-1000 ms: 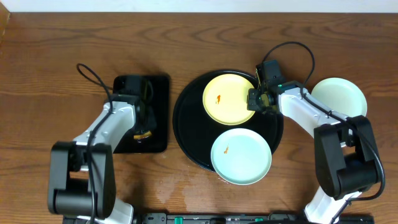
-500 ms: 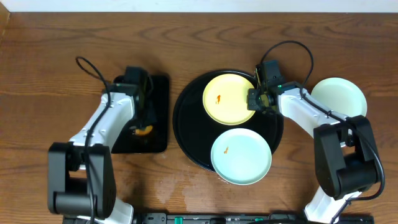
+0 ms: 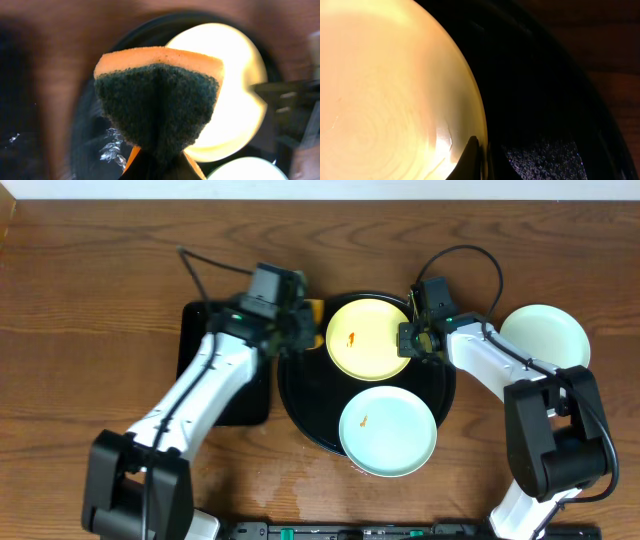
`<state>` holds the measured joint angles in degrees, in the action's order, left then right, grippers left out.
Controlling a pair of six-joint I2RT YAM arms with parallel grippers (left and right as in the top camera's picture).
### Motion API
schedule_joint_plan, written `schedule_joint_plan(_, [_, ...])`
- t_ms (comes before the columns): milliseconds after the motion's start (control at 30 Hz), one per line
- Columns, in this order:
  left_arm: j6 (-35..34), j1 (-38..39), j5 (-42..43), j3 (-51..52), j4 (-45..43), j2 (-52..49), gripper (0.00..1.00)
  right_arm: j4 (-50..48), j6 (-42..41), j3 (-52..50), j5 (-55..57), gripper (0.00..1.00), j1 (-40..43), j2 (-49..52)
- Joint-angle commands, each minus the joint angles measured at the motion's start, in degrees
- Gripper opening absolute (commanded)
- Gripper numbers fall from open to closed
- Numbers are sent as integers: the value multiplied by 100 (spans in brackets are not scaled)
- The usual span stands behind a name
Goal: Clean dirty plates on tray and stack at the side
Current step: 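Scrub the yellow plate with the sponge while right gripper holds it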
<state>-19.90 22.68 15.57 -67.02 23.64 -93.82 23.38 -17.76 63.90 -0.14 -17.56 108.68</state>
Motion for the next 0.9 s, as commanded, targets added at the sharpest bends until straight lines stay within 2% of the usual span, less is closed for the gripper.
schedule_joint_plan(0, [-343,435,175,-76,-431,-225,8,105,87,-299,74,1,-129,208])
schedule_joint_plan(133, [-616,750,111,-76,-872,-531,7,42,83,-367,74,1,-129,208])
schedule_joint_plan(333, [-669,944,111,-76,-1596,-1274,7,42,85,-369,50,1,-129,208])
schedule_joint_plan(600, [-1453,973,352,-76,-2507,-2225,7,66,85,-369,48,1,-146,208])
schedule_joint_plan(767, [-1620,946,240,-76,-2479,-2557,7,63,85,-369,48,1,-201,208])
schedule_joint_plan(867, [-1364,857,-649,-79,-1991,-2575,8,87,85,-369,48,1,-203,208])
